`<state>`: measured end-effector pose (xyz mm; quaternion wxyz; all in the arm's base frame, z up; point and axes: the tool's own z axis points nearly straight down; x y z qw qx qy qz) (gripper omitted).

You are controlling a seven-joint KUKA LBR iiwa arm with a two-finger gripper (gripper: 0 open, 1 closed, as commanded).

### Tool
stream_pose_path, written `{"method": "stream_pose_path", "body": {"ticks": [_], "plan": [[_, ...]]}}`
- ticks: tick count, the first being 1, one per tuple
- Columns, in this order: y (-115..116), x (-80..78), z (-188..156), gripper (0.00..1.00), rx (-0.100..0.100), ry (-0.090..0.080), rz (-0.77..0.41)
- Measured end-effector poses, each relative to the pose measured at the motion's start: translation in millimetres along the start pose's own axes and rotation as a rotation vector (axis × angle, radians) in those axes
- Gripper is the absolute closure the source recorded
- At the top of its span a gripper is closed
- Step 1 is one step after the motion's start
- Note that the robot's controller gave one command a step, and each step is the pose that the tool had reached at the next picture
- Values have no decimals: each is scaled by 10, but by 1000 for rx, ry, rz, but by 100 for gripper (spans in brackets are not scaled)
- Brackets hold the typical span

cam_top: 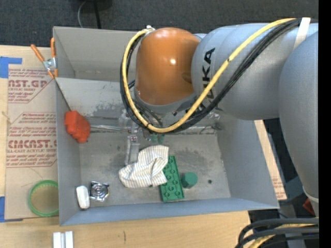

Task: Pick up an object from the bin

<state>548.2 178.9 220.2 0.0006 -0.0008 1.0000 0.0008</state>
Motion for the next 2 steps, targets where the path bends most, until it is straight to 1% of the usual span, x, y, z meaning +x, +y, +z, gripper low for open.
{"method": "stream_pose_path", "body": {"ticks": [1,2], "plan": [[-167,95,238,0,-2,-5,-70],[-541,106,694,0,-1,-3,-123]]}}
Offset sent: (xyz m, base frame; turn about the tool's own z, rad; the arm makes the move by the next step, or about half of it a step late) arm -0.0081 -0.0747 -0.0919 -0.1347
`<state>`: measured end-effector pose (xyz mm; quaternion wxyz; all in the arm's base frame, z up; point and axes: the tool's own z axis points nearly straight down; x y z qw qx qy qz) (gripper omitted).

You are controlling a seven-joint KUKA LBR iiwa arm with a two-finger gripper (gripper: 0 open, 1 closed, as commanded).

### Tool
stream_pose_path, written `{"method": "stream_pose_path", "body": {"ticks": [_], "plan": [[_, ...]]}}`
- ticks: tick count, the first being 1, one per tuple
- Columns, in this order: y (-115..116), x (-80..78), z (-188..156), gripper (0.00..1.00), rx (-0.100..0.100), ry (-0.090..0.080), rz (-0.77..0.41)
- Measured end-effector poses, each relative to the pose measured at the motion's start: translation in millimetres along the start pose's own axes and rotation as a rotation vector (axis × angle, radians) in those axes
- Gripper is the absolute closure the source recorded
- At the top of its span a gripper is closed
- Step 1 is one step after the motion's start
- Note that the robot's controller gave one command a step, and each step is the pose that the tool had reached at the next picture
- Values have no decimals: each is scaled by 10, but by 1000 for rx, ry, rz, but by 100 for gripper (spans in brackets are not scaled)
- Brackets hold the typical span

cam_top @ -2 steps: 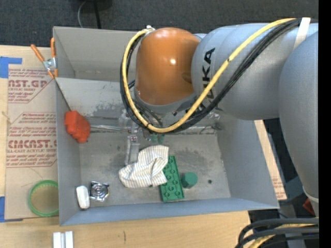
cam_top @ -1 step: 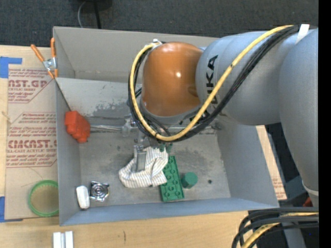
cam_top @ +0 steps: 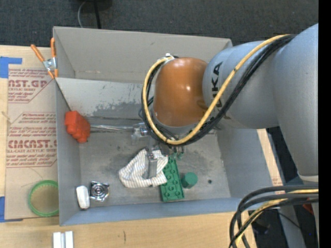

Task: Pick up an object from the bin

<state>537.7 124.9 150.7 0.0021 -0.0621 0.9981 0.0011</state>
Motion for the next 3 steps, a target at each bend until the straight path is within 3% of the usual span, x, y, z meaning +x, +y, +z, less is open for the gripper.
{"method": "stream_pose_path", "body": {"ticks": [1,2,3], "plan": [[29,44,483,0,2,-3,-98],[-150,1,723,100,-1,0,-37],[-150,1,724,100,-2,0,-36]]}}
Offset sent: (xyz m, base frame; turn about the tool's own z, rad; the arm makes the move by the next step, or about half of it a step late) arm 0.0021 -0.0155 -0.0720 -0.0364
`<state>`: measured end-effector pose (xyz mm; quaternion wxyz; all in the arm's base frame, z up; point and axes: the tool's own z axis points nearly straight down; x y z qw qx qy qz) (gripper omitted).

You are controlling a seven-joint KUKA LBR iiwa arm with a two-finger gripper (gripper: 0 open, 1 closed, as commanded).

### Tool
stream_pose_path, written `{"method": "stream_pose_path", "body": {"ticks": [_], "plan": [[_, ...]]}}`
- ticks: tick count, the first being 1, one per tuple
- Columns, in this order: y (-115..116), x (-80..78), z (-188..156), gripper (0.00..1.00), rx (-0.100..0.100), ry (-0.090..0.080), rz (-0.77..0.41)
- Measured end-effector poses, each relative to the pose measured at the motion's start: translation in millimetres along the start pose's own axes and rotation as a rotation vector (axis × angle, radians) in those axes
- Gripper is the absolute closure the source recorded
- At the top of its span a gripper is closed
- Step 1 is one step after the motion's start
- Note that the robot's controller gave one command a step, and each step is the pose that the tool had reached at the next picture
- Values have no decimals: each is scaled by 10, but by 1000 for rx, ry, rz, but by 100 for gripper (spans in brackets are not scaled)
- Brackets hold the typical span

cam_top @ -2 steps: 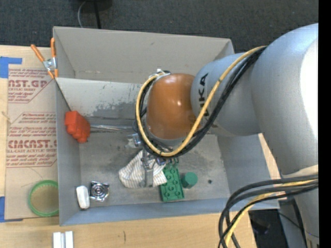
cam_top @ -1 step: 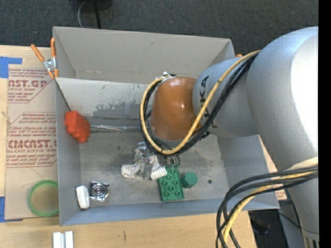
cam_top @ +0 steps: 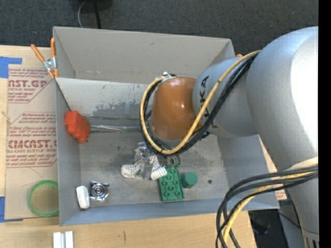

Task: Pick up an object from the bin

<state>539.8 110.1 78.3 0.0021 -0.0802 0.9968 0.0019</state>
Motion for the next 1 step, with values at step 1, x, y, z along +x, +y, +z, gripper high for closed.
{"method": "stream_pose_path", "body": {"ticks": [1], "plan": [[101,-33,-1922,100,1,1,12]]}}
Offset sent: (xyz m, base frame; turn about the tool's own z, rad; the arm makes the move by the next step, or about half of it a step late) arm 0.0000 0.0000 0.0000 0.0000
